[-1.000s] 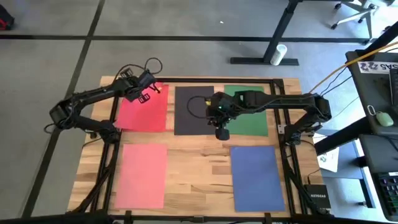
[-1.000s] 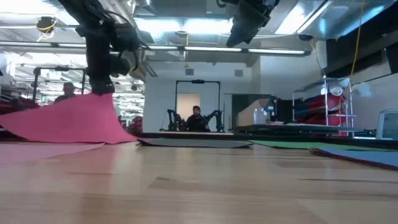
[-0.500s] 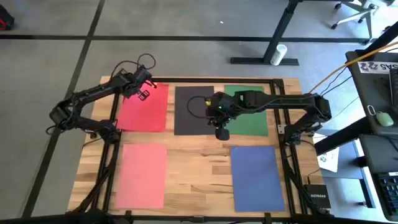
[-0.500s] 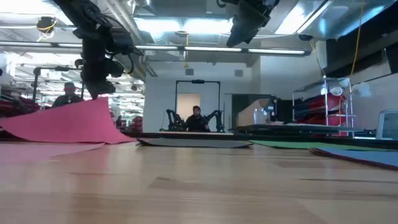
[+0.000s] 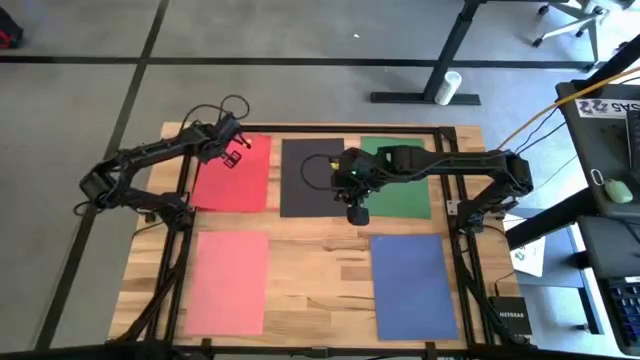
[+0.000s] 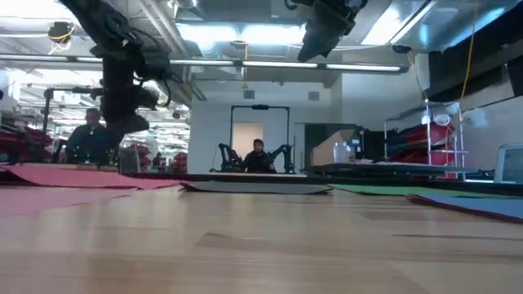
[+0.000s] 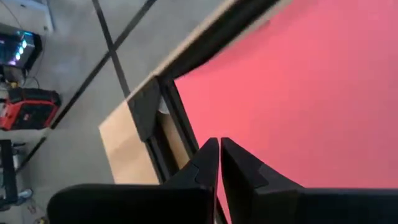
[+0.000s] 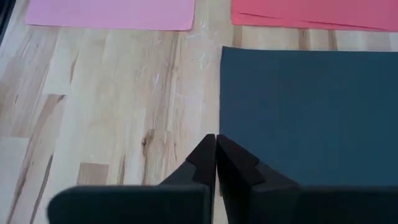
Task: Organize paper
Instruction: Move the blue paper to the bottom center of the table
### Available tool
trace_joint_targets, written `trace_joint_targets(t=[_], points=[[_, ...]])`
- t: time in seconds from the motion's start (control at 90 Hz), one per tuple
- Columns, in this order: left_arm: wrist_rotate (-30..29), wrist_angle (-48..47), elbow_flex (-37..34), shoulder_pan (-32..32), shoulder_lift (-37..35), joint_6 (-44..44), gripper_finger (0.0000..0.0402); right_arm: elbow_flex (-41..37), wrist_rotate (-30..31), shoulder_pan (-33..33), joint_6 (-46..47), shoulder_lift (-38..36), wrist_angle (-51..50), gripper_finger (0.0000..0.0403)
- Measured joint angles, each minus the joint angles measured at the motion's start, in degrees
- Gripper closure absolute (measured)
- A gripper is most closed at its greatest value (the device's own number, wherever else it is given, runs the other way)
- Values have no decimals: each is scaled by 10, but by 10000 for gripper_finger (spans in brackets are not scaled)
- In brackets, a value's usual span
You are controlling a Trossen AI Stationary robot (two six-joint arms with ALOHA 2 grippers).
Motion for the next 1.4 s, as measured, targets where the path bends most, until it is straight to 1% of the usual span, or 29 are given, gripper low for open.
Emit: trace_joint_targets(t=[0.122,0.244,0.344,0.5,0.678,0.822,0.944,1.122,1.311,1.4], points=[[8,-3,0,-11,-3,-16,401,0,0,0,0,0,0,402],[18,-36,0,-32,-13,-16,401,0,0,0,-2,0,0,402],[56,-72,0,-62,-22,-26,402,0,0,0,-4,0,0,402],[141,-122,0,-142,-29,-50,402,0,0,0,-4,0,0,402],[209,-125,0,-279,-28,-58,402,0,0,0,-5,0,-1,402],[210,-115,0,-384,-28,-105,402,0,0,0,-7,0,-1,402],[209,-83,0,-445,-26,-130,402,0,0,0,-13,0,-1,402],[168,-104,0,-484,-25,-163,402,0,0,0,-14,0,-1,402],[165,-71,0,-518,-25,-193,402,0,0,0,-20,0,-9,402],[165,-50,0,-534,-25,-214,402,0,0,0,-29,0,-32,402]])
